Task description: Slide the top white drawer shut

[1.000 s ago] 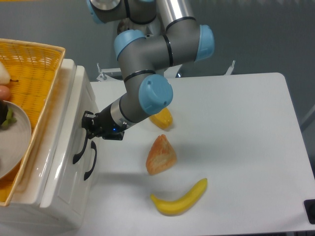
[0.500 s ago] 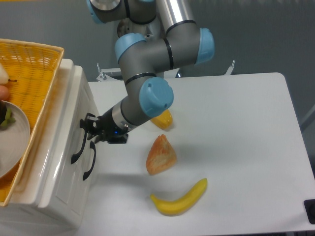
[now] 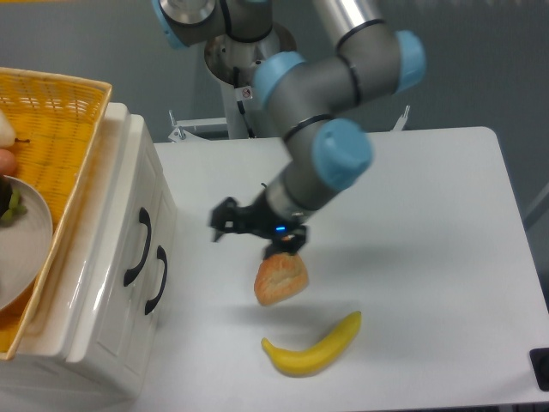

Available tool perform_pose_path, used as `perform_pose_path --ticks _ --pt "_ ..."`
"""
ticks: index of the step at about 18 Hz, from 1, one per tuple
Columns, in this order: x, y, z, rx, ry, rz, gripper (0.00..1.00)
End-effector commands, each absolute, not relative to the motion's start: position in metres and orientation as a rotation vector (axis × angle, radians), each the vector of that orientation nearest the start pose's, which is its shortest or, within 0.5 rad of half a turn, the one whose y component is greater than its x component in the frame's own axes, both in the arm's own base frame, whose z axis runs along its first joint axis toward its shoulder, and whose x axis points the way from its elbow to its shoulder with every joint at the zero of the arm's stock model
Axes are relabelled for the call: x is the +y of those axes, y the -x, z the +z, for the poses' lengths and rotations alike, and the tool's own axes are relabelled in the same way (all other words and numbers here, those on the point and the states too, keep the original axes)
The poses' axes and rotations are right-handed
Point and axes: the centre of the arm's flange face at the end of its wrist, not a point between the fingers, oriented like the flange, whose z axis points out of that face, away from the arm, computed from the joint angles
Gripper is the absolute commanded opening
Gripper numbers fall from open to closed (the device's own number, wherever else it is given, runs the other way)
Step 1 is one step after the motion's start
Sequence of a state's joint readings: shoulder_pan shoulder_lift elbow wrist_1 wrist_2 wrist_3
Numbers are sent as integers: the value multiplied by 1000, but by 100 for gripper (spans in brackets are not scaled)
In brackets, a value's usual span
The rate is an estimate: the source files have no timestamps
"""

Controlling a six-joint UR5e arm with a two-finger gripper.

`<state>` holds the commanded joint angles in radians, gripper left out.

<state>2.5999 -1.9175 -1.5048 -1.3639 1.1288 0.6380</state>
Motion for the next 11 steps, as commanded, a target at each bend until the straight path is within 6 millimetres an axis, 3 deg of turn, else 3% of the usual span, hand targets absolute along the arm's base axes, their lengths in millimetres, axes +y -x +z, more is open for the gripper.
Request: perform_pose_path --ticks 3,8,11 --pt "449 461 353 -426 2840 -315 100" --pt "435 502 323 -160 2955 -56 100" --pt "400 533 316 126 2959 -12 100"
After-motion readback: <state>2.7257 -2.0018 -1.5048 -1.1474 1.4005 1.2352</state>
